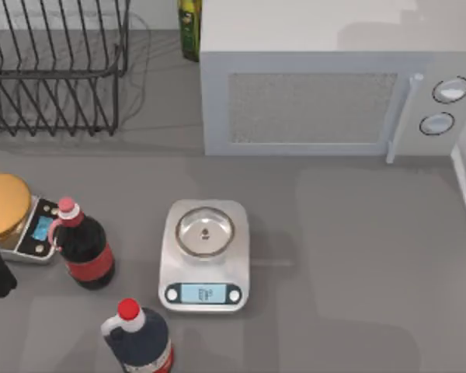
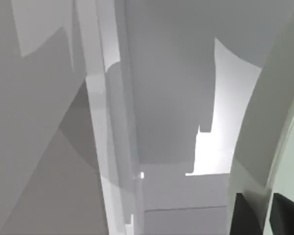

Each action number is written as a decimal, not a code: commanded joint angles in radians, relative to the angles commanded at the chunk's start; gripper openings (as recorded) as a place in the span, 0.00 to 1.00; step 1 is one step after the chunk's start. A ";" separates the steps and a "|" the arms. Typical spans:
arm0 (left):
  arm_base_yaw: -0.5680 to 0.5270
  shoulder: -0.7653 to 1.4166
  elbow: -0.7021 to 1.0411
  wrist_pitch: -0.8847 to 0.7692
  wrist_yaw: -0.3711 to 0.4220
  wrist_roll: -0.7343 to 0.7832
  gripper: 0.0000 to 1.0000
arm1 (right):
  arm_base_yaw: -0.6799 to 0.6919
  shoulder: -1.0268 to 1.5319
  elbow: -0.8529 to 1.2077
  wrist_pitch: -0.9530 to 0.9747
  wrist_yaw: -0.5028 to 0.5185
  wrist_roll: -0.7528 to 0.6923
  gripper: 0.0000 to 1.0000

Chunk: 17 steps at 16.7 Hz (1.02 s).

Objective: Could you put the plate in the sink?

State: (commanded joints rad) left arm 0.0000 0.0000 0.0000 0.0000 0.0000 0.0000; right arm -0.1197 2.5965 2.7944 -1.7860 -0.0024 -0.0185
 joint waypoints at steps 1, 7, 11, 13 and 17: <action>0.000 0.000 0.000 0.000 0.000 0.000 1.00 | 0.001 0.043 0.037 0.010 0.003 -0.015 0.00; 0.000 0.000 0.000 0.000 0.000 0.000 1.00 | 0.037 0.113 0.105 0.028 0.012 -0.039 0.00; 0.000 0.000 0.000 0.000 0.000 0.000 1.00 | 0.037 0.113 0.105 0.028 0.012 -0.039 0.23; 0.000 0.000 0.000 0.000 0.000 0.000 1.00 | 0.037 0.113 0.105 0.028 0.012 -0.039 0.38; 0.000 0.000 0.000 0.000 0.000 0.000 1.00 | 0.037 0.113 0.105 0.028 0.012 -0.039 0.68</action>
State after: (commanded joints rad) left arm 0.0000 0.0000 0.0000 0.0000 0.0000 0.0000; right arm -0.0824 2.7096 2.8996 -1.7576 0.0093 -0.0579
